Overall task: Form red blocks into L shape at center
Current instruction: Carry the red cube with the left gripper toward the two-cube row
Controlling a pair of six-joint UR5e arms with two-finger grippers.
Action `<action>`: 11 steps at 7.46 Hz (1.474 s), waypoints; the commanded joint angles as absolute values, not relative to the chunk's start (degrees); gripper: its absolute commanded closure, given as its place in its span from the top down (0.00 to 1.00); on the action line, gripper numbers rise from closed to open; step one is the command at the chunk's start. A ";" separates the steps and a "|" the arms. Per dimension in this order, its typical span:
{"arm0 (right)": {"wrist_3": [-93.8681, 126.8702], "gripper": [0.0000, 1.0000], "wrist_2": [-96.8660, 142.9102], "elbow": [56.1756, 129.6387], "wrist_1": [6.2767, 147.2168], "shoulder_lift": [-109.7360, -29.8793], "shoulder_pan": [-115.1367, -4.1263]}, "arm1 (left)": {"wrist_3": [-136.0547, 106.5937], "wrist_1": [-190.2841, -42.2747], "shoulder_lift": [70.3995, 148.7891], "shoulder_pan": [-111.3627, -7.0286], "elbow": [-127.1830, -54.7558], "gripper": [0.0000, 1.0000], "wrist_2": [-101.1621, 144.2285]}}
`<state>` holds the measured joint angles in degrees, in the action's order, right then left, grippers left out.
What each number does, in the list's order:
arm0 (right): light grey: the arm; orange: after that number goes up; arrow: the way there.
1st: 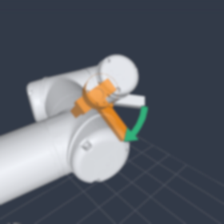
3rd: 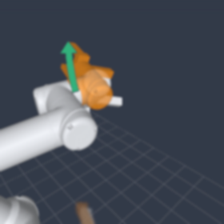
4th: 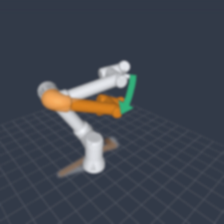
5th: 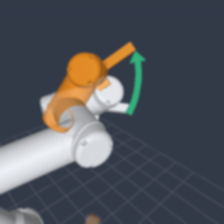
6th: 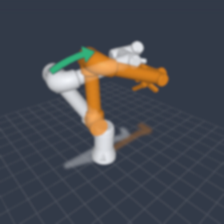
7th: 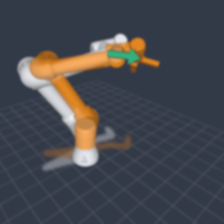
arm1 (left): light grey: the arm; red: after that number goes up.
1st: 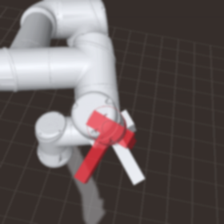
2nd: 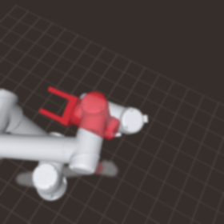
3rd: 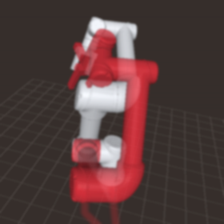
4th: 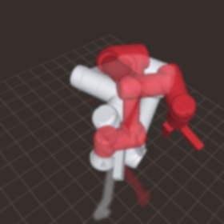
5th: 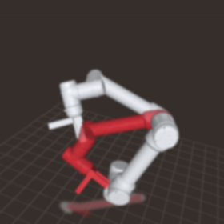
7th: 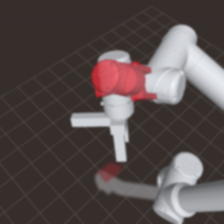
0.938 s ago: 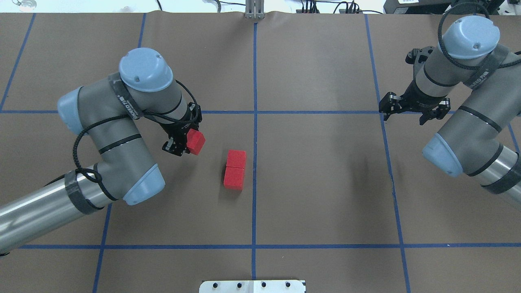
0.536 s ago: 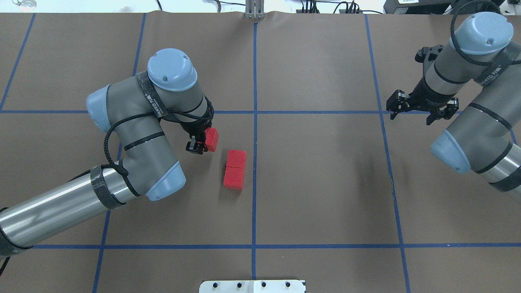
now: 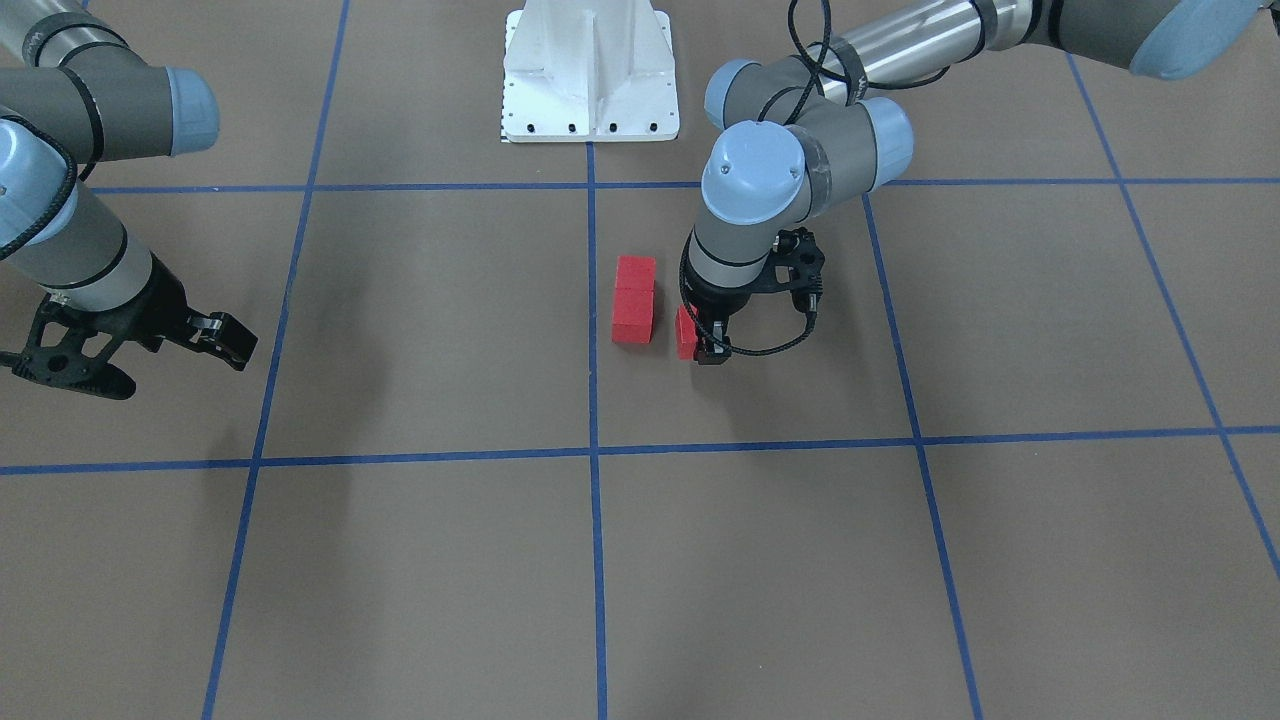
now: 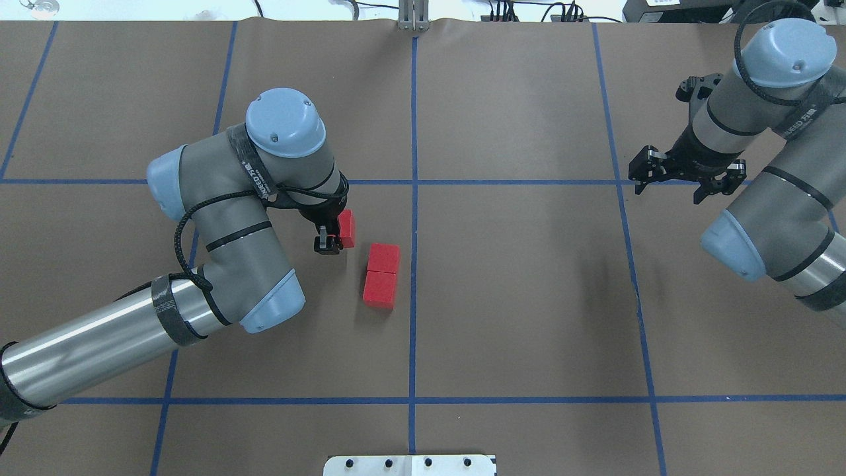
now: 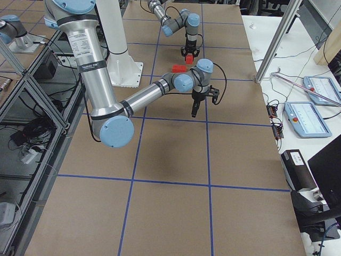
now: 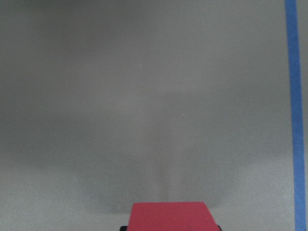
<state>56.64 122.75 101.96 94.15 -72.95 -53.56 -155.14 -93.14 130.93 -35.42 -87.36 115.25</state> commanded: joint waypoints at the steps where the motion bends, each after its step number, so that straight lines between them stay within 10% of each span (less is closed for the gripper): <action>1: 56.69 1.00 122.78 102.04 94.13 -72.95 -53.53 | -158.80 -95.52 130.78 -34.90 -87.19 0.00 114.70; 11: 56.78 1.00 122.78 102.13 94.13 -73.04 -53.44 | -158.55 -97.03 130.17 -31.20 -86.75 0.00 114.52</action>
<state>56.78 122.78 102.13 94.13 -73.04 -53.45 -158.49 -97.03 130.11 -31.29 -86.91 114.55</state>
